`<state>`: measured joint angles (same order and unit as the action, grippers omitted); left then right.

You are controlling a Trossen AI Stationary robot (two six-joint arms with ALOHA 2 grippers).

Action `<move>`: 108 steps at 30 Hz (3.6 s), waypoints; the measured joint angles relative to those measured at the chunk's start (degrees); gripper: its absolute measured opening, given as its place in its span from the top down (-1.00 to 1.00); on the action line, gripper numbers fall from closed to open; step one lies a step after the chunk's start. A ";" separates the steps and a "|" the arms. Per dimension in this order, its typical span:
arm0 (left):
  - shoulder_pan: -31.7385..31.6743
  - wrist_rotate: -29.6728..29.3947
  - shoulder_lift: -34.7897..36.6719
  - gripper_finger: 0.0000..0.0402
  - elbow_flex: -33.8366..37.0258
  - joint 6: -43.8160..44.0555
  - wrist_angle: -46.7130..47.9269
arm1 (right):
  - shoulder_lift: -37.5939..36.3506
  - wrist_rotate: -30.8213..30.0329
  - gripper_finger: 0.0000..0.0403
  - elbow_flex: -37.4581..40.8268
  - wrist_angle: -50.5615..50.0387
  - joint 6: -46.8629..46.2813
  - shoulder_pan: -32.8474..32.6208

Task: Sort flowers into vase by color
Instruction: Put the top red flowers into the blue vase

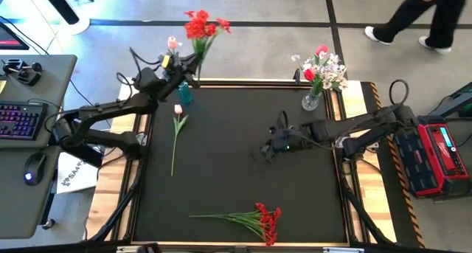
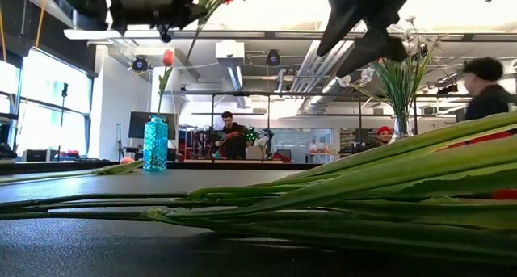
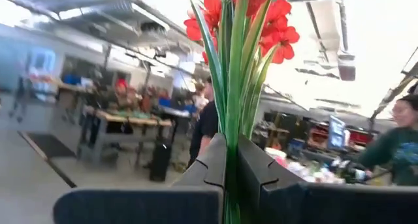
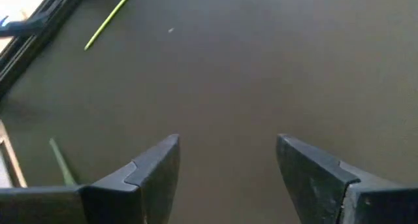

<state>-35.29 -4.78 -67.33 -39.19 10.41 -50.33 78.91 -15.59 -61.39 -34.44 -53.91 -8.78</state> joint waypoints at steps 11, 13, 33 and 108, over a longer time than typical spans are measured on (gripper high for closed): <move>-11.91 1.42 -1.24 1.00 15.11 -2.55 -25.95 | 0.00 4.27 -0.18 0.00 3.02 7.60 10.19; -13.84 1.72 -1.99 1.00 16.85 -2.14 -29.76 | 0.00 5.64 -0.18 0.00 4.32 8.33 12.08; -24.11 16.98 -13.56 1.00 17.59 -5.19 -39.22 | 0.00 11.39 -0.18 0.00 9.18 12.84 19.78; 8.26 35.23 -11.69 0.33 13.01 14.23 -22.99 | 21.57 24.63 0.98 -39.87 12.38 43.91 22.01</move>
<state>-27.03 30.45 -79.02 -26.18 24.64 -73.31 100.49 9.04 -101.25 -22.06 -10.00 13.23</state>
